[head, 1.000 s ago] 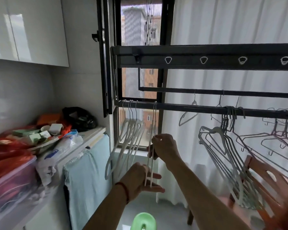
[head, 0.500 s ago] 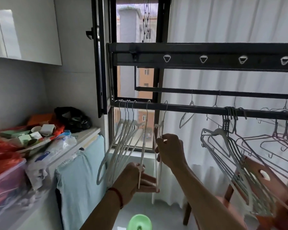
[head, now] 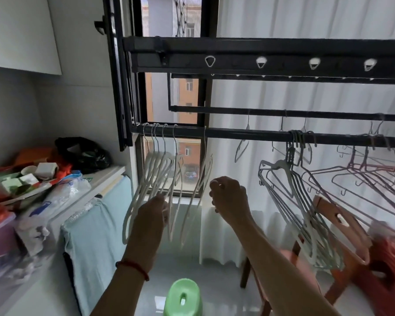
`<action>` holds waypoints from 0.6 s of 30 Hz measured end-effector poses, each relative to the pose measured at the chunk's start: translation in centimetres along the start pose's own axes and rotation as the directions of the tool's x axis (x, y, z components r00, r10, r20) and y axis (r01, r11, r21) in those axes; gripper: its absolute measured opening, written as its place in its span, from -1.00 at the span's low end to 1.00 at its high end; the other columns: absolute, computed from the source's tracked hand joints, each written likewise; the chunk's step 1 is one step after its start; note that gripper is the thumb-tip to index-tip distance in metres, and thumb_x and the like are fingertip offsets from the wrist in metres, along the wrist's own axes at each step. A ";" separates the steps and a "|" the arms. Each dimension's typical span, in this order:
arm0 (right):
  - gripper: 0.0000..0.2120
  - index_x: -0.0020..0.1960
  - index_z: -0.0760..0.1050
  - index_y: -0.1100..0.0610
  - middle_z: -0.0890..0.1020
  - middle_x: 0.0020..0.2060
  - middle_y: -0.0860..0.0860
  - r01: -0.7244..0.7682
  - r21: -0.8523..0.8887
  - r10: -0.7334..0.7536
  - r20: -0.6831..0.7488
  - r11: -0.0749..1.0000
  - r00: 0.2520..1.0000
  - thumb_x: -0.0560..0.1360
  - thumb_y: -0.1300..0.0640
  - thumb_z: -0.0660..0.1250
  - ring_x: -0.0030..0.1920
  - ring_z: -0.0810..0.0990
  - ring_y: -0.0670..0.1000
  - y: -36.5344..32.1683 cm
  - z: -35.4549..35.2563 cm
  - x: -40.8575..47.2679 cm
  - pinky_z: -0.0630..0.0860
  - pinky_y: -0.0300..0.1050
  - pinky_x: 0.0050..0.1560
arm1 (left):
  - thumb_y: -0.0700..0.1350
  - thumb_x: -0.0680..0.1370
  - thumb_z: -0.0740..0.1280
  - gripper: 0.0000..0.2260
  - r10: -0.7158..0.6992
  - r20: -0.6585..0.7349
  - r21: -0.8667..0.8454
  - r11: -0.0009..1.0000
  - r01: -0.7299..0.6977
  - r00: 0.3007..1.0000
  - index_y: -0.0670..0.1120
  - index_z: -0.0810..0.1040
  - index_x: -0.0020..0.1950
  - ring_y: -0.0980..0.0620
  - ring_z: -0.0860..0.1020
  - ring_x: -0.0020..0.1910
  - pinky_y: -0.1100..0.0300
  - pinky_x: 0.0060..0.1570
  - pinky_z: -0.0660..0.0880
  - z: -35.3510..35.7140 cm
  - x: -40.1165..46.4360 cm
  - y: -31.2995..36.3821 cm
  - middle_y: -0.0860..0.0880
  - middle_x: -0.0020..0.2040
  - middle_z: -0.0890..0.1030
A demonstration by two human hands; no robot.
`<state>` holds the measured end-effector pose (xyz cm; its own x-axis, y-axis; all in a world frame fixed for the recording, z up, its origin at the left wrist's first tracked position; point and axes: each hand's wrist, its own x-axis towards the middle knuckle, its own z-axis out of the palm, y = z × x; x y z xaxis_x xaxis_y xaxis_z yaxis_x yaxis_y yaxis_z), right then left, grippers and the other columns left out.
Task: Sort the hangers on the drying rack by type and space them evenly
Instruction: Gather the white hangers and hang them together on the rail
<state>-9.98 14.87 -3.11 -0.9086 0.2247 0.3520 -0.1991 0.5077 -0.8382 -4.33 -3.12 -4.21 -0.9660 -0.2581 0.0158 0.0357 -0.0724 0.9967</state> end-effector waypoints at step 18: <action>-0.58 0.17 0.49 0.23 0.58 0.07 0.18 -0.457 0.518 0.478 0.102 0.723 0.872 0.44 -0.04 0.35 0.05 0.62 0.18 8.1 -1.9 13.4 0.62 0.06 0.05 | -0.09 0.60 0.21 -0.83 0.006 0.285 -0.092 0.996 0.021 0.959 0.13 0.57 -0.01 0.08 0.55 0.07 -0.02 0.24 0.47 16.6 2.8 -0.8 0.14 -0.02 0.61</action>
<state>-23.10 23.57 -4.35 -0.9252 0.3541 -0.1365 0.0812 -0.1668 -0.9827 -11.33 12.21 -3.70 -0.9987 0.0266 0.0441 0.0391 -0.1663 0.9853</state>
